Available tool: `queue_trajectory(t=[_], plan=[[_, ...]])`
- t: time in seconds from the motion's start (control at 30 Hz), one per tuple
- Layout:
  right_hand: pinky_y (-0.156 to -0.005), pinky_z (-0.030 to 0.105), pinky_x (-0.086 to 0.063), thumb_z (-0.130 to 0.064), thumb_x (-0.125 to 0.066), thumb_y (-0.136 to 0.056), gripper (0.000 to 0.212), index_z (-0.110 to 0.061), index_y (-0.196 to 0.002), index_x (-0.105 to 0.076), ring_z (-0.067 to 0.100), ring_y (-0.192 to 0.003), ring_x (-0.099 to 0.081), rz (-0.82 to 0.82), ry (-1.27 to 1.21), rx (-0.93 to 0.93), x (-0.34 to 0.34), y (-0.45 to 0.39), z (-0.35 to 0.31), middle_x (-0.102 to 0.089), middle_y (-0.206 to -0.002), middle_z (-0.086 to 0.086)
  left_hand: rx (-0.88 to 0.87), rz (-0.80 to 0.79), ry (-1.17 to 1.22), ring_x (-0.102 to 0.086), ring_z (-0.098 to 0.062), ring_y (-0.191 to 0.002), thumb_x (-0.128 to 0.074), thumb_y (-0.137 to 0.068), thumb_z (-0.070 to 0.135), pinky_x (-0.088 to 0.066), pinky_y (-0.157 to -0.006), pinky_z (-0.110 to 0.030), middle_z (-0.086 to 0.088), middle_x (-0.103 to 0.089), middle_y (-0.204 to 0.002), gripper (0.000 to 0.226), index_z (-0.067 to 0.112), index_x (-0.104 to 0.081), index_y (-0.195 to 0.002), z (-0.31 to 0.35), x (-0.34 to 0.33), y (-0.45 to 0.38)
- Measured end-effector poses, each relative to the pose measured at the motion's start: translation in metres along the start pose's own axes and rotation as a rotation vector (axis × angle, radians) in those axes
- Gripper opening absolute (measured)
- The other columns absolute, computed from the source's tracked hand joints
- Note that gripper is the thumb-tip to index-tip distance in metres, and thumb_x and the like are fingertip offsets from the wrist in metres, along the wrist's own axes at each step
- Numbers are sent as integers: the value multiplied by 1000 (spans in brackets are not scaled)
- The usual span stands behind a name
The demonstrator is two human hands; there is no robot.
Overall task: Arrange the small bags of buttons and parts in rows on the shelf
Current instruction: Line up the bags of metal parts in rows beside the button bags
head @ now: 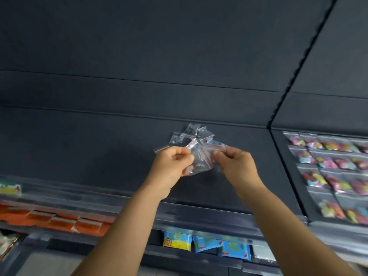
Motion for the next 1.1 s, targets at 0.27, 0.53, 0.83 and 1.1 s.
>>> queue_trajectory(t=[0.27, 0.53, 0.83, 1.1], plan=[[-71, 35, -53, -21, -58, -92, 20, -13, -82, -74, 19, -71, -60, 56, -308, -101, 73, 24, 1, -69, -76, 8, -33, -111, 19, -56, -10, -63, -58, -92, 13, -54, -70, -27, 1, -65, -72, 15, 14, -68, -81, -1, -95, 5], [-73, 31, -56, -27, -64, -88, 18, -16, -77, -71, 12, -69, -62, 167, -309, -62, 191, 50, 21, -67, -72, 3, -206, -175, -174, -56, -18, -64, -53, -94, 22, -53, -73, -47, -4, -64, -71, 16, 16, -59, -81, 9, -220, 39], [-68, 37, -51, -22, -64, -88, 29, -19, -60, -72, 19, -64, -56, 444, -287, -14, 356, 85, 65, -63, -62, 4, -175, -476, -58, -62, -7, -66, -59, -92, 18, -55, -67, -27, 5, -68, -72, 12, 17, -68, -84, 14, -370, 105], [-76, 42, -54, -18, -67, -85, 15, -8, -77, -75, 20, -69, -62, 521, -218, 29, 474, 119, 96, -70, -74, 17, -407, -572, -234, -64, -5, -72, -64, -87, 22, -52, -66, -20, 6, -71, -81, 6, 22, -70, -89, 17, -489, 151]])
Point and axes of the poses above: each hand's wrist, its own y-axis away from the middle knuckle, its own x-axis out of the back of the hand, z = x × y, the point moved 2 cm from there along -y, towards the middle knuckle
